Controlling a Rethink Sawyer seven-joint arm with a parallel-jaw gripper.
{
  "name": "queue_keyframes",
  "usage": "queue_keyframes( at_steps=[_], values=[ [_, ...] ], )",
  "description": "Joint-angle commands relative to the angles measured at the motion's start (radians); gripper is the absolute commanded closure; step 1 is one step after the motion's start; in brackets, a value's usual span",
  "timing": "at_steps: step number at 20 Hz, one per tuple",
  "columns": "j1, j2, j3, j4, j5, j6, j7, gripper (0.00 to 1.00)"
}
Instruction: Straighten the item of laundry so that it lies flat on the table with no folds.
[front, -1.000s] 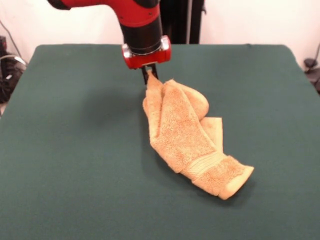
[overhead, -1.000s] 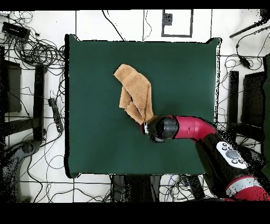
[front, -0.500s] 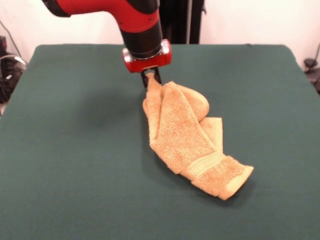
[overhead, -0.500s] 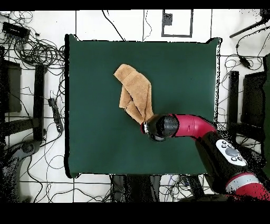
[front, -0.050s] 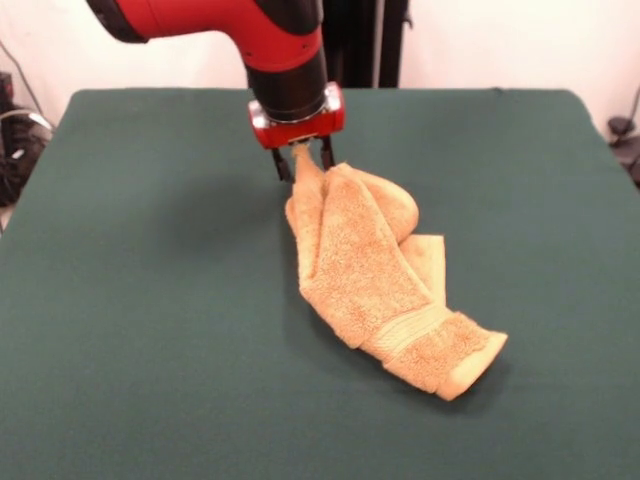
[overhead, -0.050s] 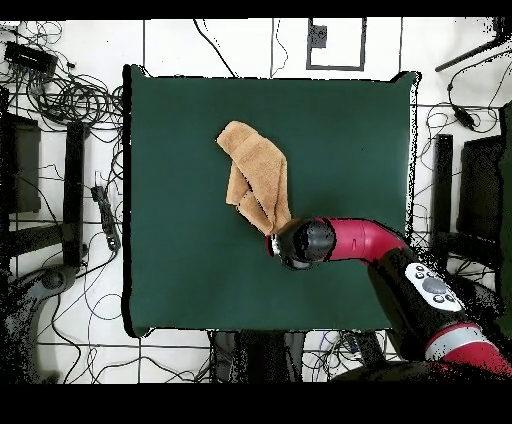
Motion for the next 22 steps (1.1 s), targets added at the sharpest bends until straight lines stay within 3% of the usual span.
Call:
queue_keyframes(
  at_steps=[1,9,22],
  values=[
    [0.054,0.023,0.09,-0.051,-0.026,0.058,-0.113,0.0],
    [0.104,-0.038,0.089,-0.062,0.011,0.139,-0.092,0.0],
    [0.133,-0.079,0.093,-0.103,-0.011,0.22,-0.153,0.0]
  ],
)
